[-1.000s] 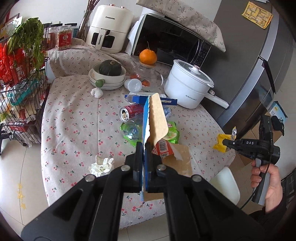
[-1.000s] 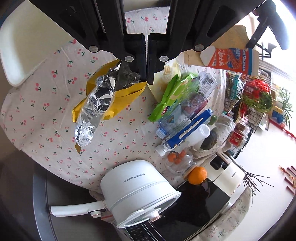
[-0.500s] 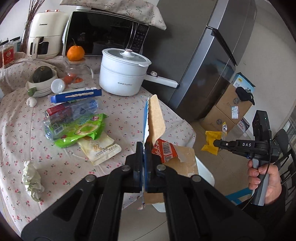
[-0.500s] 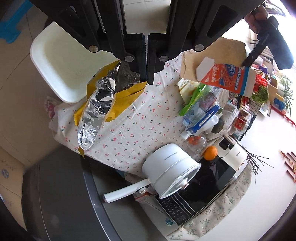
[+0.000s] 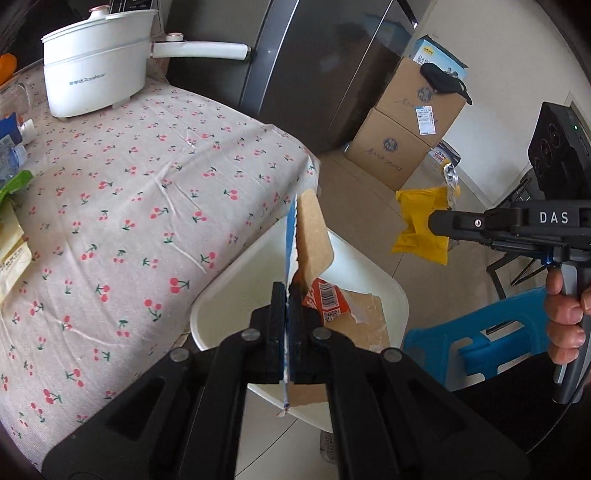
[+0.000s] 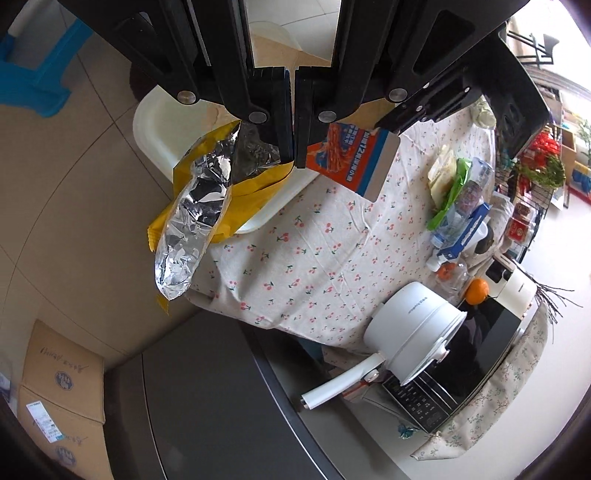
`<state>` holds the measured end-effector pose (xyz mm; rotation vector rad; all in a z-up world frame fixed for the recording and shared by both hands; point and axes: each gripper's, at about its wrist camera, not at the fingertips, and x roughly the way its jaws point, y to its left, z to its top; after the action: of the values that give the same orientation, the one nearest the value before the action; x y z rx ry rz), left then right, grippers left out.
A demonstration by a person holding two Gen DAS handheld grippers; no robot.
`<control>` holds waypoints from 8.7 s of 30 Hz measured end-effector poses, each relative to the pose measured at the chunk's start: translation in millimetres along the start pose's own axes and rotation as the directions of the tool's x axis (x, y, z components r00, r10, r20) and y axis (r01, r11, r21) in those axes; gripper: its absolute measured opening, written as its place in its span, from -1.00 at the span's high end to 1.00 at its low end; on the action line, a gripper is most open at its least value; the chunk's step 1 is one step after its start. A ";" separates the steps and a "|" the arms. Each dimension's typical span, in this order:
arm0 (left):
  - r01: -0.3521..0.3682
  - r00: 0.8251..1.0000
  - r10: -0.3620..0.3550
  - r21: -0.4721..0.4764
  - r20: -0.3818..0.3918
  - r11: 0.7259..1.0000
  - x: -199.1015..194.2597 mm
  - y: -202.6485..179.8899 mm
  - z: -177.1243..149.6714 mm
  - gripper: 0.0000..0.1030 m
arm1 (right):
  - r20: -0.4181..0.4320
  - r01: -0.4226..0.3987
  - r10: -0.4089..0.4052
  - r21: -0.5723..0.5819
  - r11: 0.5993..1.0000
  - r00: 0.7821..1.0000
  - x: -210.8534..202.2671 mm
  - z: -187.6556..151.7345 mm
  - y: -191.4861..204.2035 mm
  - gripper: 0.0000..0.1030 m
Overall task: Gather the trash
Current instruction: 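Carry the cardboard box to the white bin and open the left gripper, then lower the foil wrapper into the white bin and open the right gripper, then grasp the crumpled white tissue with the left gripper, then grasp the cream snack bag with the right gripper and lift it, then drop the tissue into the white bin while the right gripper drops the snack bag in, then grasp the clear plastic bottle with the left gripper, then grasp the green chip bag with the right gripper and lift it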
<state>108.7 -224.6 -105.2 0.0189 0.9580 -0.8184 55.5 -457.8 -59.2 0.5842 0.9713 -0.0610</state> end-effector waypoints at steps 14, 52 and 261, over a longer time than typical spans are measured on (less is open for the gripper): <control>-0.104 0.993 0.106 0.044 -0.058 0.994 12.7 9.4 -6.8 -0.14 | -0.086 0.037 -0.036 0.006 0.999 0.996 25.3 -8.5 -14.8 0.97; -0.477 0.865 0.498 -0.416 -0.066 0.774 -217.3 229.0 -63.7 -0.86 | -0.129 0.042 -0.065 -0.178 0.983 0.990 64.9 -13.1 113.1 -0.53; -0.469 0.880 0.471 -0.284 -0.067 0.836 -193.3 238.1 -3.6 -0.20 | -0.249 -0.034 -0.049 -0.318 0.947 0.967 203.9 12.7 260.1 -0.54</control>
<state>196.1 63.1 -44.3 -0.0044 1.0062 -0.2142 261.3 -202.3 -100.9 0.2903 1.2037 0.1680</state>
